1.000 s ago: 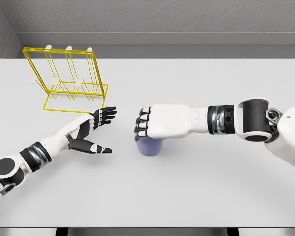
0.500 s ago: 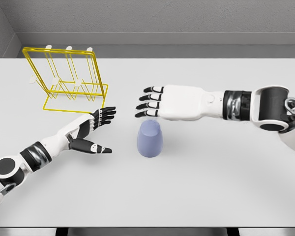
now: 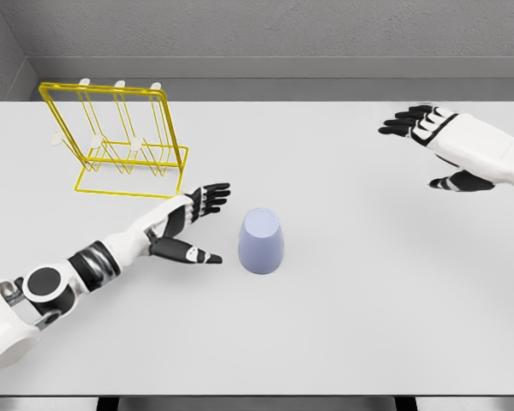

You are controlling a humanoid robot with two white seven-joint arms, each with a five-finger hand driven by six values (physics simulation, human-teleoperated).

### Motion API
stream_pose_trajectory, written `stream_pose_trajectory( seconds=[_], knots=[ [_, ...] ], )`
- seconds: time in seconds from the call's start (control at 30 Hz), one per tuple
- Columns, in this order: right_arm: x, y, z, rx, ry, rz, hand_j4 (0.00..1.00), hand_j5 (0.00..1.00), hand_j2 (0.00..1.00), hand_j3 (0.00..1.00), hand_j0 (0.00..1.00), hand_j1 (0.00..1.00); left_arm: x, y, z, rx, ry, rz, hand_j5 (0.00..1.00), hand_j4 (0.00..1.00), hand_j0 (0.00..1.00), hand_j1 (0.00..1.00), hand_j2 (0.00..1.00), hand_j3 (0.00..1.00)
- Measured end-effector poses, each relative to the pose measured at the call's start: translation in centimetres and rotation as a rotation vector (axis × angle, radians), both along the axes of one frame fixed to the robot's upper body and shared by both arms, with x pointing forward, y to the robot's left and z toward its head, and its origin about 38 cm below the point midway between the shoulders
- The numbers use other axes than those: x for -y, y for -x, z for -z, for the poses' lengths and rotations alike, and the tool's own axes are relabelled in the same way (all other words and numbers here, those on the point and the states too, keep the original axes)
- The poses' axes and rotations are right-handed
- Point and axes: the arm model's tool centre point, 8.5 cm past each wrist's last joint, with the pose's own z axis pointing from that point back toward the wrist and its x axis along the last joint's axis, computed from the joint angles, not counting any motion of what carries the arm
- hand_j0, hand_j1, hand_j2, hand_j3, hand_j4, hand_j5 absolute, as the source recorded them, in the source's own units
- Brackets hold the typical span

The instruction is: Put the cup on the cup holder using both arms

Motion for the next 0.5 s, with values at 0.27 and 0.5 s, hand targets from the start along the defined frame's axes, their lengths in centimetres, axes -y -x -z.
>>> stream_pose_trajectory(
  seconds=[0.27,0.5],
  knots=[
    [2.9,1.0,0.5,-0.012,-0.095,0.087,1.00,1.00,1.00,1.00,1.00,1.00,1.9,-0.3,0.2,-0.015,0.003,0.029,1.00,1.00,1.00,1.00,1.00,1.00],
    [4.0,1.2,-0.4,0.017,-0.113,0.117,1.00,1.00,1.00,1.00,1.00,1.00,3.4,-0.6,-0.1,-0.012,0.003,0.059,1.00,1.00,1.00,1.00,1.00,1.00]
  ],
)
